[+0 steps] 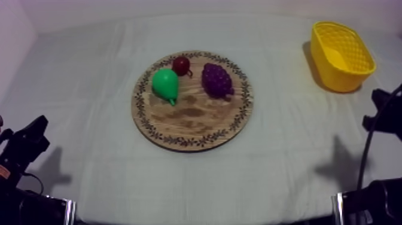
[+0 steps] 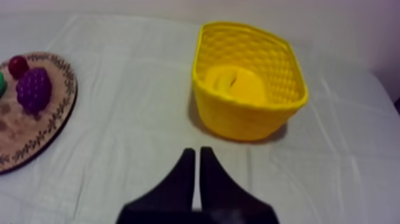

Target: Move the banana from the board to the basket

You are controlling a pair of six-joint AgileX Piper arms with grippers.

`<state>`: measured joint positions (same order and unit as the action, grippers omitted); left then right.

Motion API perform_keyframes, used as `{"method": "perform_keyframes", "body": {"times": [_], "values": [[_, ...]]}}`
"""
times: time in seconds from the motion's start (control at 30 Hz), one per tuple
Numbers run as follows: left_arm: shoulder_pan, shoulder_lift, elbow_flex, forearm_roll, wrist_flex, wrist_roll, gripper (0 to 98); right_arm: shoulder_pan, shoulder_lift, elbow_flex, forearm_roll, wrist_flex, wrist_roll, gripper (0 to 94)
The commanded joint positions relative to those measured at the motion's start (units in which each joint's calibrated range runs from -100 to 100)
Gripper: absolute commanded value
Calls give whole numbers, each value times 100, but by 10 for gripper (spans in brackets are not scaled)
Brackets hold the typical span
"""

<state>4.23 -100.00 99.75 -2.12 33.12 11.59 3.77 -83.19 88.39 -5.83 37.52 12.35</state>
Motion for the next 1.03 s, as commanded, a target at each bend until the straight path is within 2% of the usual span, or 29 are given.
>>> {"method": "perform_keyframes", "body": {"times": [0.0, 0.07, 0.2, 0.33, 0.4, 0.67, 1.0], "values": [[1, 0, 3, 0, -6, -4, 1, -10, -472, 556, 15, 72, 2, 5], [1, 0, 3, 0, -6, -4, 1, -5, -686, 780, 59, 152, -41, 5], [1, 0, 3, 0, -6, -2, 1, -33, -1028, 961, 236, 360, -403, 5], [1, 0, 3, 0, -6, -2, 1, -48, -1195, 1050, 401, 304, -749, 5], [1, 0, 3, 0, -6, -1, 1, -42, -1222, 1089, 445, 207, -684, 6], [1, 0, 3, 0, -6, -1, 1, 11, -1246, 1125, 485, 117, 14, 6], [1, 0, 3, 0, -6, 0, 1, 21, -1248, 1127, 487, 111, 24, 6]]}}
